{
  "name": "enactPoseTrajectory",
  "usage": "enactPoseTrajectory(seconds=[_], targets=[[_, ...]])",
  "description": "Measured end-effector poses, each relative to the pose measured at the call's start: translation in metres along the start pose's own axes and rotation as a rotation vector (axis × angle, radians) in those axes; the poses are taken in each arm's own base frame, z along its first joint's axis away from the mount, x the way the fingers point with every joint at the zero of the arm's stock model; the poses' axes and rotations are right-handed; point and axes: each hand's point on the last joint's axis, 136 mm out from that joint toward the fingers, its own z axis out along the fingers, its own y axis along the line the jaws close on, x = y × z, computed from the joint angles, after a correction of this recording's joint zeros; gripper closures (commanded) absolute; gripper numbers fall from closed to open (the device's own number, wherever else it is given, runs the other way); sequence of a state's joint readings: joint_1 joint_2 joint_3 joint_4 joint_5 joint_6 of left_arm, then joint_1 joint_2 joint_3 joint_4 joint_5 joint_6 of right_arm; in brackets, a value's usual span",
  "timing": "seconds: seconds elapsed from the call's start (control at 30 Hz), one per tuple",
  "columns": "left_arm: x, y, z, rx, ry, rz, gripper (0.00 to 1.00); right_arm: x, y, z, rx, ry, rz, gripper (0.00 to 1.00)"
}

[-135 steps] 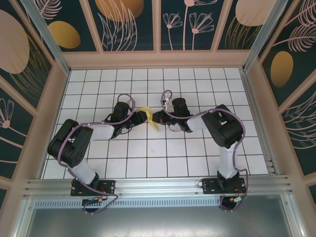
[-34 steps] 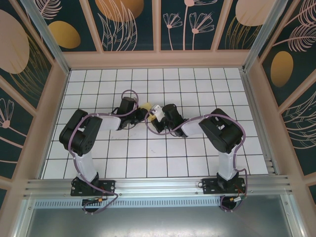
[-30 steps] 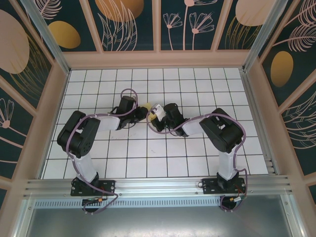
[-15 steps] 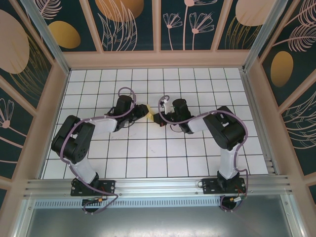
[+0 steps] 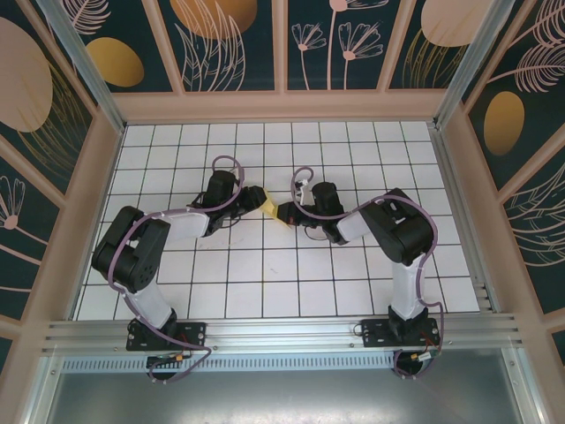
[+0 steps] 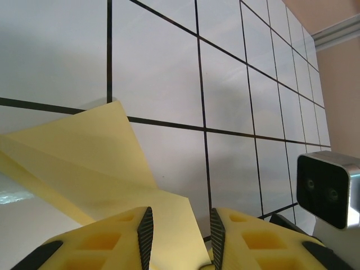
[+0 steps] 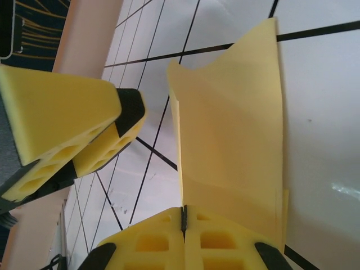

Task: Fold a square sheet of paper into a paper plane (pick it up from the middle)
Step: Fold the wing for the fifth time at the center of the table.

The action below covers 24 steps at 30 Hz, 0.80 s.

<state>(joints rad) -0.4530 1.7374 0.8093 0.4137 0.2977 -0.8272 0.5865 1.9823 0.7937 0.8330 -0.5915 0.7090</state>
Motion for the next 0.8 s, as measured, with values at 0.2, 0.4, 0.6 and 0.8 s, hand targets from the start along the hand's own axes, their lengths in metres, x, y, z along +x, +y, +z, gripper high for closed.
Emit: enactPoseTrajectory(seconds=[0.2, 0.4, 0.6, 0.8], targets=[[0.007, 0.007, 0.006, -0.009, 0.025, 0.000, 0.66, -0.004, -0.005, -0.001, 0.021, -0.023, 0.058, 1.00], [0.010, 0.009, 0.007, -0.009, 0.035, 0.002, 0.67, -0.002, -0.011, 0.000, 0.047, -0.019, 0.082, 1.00], [0.013, 0.009, 0.009, 0.000, 0.051, 0.001, 0.68, 0.006, -0.023, 0.002, 0.082, 0.004, 0.111, 1.00], [0.019, 0.012, 0.012, 0.002, 0.074, -0.004, 0.68, 0.008, -0.027, 0.004, 0.094, 0.012, 0.137, 1.00]])
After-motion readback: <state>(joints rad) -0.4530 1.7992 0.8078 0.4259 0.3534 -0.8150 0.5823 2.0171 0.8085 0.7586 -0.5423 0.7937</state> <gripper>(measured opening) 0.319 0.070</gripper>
